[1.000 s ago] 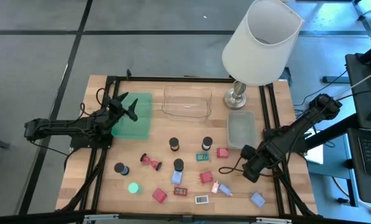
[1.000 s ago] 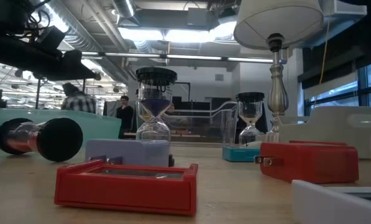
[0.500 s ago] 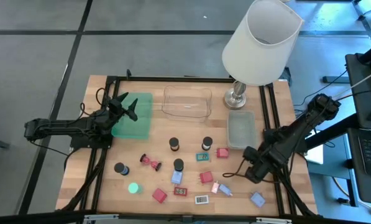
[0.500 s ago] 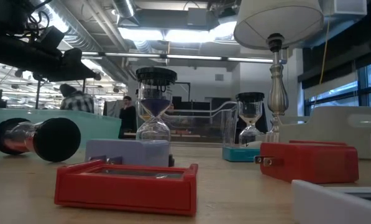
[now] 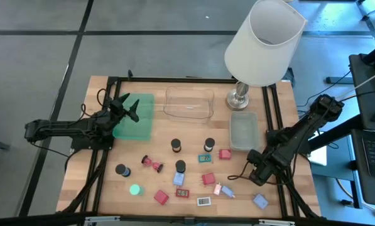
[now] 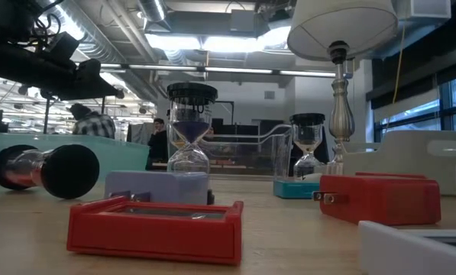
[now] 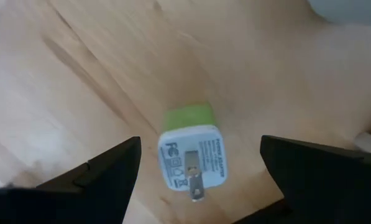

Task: Pick & Place Office items
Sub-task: Put the green charger adapter into the gray bin

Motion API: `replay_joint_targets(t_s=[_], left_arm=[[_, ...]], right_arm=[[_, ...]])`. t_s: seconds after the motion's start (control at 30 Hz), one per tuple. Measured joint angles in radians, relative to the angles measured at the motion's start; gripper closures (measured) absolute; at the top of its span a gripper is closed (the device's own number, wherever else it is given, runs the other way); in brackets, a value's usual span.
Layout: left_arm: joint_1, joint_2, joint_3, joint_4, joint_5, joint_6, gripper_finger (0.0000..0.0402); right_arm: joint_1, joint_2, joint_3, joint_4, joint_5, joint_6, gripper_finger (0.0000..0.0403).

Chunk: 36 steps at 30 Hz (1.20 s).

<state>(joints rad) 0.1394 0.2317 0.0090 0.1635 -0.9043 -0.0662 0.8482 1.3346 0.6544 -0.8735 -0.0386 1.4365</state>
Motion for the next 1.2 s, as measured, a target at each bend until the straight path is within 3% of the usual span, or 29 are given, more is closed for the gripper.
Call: replay_joint_targets(t_s=[0.27,0.63,0.97,1.07,1.2], left_arm=[[0.0,0.0,0.0,-0.004,0.0,0.0,0.0123],[0.0,0.0,0.0,-0.004,0.0,0.0,0.0123],[0.0,0.0,0.0,-0.004,0.0,0.0,0.0123],[0.0,0.0,0.0,-0.004,0.0,0.0,0.0123],[0.0,0.0,0.0,-0.004,0.0,0.0,0.0123]], right_arm=[[0.0,0.0,-0.019,0.01,-0.011,-0.002,0.0096],[0.0,-0.002,-0.019,0.063,-0.033,-0.027,0.0257],[0.0,-0.016,0.058,0.016,-0.072,-0.032,0.0253],[0.0,-0.039,0.147,-0.092,0.007,-0.04,0.0253],[-0.008,-0.056,0.275,-0.28,0.229,-0.058,0.0253]])
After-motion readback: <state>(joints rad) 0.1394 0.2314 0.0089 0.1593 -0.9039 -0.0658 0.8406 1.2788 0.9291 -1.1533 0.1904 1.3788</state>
